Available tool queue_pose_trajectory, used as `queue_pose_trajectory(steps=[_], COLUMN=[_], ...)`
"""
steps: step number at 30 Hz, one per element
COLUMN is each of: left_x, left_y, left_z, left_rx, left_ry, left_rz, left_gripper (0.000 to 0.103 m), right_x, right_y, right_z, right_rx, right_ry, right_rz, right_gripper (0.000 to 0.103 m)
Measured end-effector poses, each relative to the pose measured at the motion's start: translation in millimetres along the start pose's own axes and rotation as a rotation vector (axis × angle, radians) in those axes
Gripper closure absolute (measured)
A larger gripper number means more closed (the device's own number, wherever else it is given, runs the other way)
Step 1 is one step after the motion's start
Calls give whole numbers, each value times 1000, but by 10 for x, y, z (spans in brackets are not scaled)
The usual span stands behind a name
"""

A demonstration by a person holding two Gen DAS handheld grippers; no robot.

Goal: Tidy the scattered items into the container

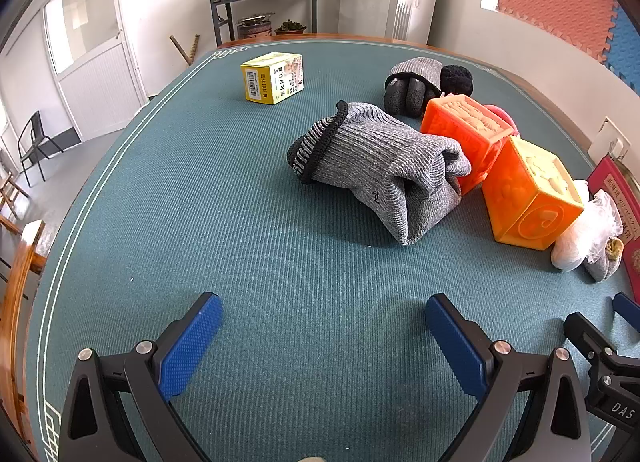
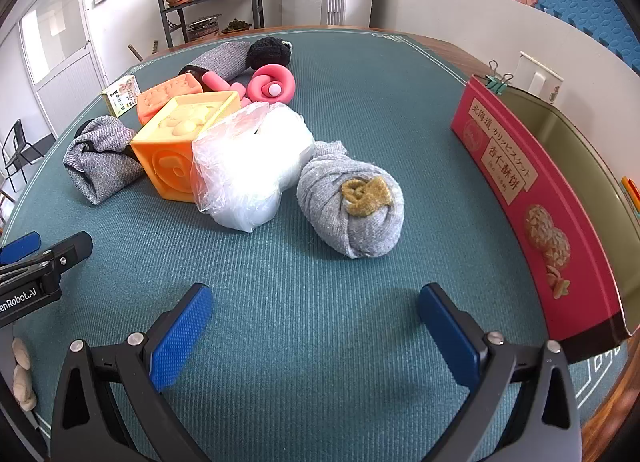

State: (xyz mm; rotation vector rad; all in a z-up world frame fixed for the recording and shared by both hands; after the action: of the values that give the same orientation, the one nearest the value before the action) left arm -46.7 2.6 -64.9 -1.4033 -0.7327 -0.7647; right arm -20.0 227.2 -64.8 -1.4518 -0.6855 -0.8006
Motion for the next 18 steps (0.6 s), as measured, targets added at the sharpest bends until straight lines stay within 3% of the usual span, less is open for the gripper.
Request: queue_pose_trajectory(steps=[18], left_x=[-26], left_y=[-27], left_z=[-70], left_rx=[13], left_ry=[5], left_rz=[0], left_gripper=[0], right_x=[0], right_y=[1], right_z=[-1], right_rx=[-1], right_ry=[-1], right_rz=[0], right_gripper=[1])
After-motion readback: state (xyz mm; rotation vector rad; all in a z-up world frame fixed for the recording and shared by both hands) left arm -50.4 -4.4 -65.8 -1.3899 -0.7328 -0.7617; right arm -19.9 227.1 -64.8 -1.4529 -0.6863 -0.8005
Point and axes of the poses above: each gripper's, at about its wrist camera, not at the fingertips, and x roughly against the way its jaws point, z to its right, y to its underside, the point moved 8 cm from there along -x, roughly the way its jaws point, and after that the axes turned 1 degree about -z, right-handed, at the moved point
